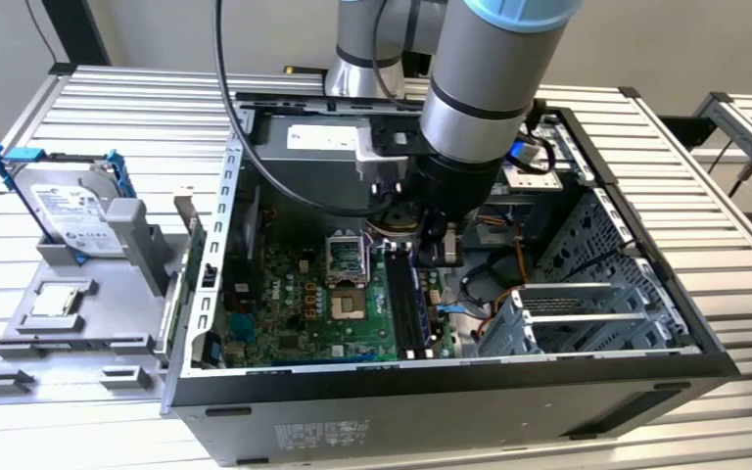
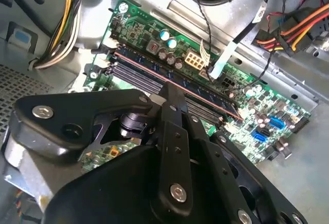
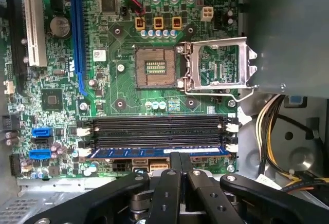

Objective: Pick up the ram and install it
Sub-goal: 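Press down the ram until it locks into place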

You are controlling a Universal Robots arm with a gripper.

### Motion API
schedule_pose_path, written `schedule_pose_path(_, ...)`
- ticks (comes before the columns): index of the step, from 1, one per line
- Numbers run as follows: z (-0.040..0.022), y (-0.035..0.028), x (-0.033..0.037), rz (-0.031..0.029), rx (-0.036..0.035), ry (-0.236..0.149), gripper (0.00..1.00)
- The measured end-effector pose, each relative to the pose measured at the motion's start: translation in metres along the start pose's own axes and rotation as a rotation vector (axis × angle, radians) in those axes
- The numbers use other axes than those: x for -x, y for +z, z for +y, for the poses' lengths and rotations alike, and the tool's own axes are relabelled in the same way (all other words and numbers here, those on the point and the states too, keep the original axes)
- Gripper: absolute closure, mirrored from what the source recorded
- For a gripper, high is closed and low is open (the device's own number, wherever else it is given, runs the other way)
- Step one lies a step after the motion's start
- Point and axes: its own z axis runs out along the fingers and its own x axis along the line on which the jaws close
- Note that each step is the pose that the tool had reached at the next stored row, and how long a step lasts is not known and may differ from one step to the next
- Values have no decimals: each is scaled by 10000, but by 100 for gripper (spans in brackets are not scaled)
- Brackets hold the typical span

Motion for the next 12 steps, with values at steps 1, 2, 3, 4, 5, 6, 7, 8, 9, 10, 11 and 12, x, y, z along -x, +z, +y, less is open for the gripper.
schedule_pose_path(1, 0, 0, 0, 0, 3, -154, 100)
schedule_pose_path(2, 1, 0, 0, 1, 4, -270, 100)
schedule_pose_path(3, 2, 0, 0, 1, 6, -345, 100)
schedule_pose_path(4, 3, 0, 0, 1, 6, -355, 100)
schedule_pose_path(5, 3, 0, 0, 1, 6, -355, 100)
schedule_pose_path(6, 4, 0, 0, 1, 6, -356, 100)
schedule_pose_path(7, 9, 0, 0, 1, 6, -358, 100)
schedule_pose_path(8, 11, 0, 0, 0, 6, -360, 100)
schedule_pose_path(9, 12, 0, 0, 0, 6, -364, 100)
schedule_pose_path(10, 13, 0, -1, 0, 6, -370, 100)
schedule_pose_path(11, 15, 0, 0, 0, 6, -385, 100)
schedule_pose_path(12, 16, 0, 0, 0, 7, -406, 100)
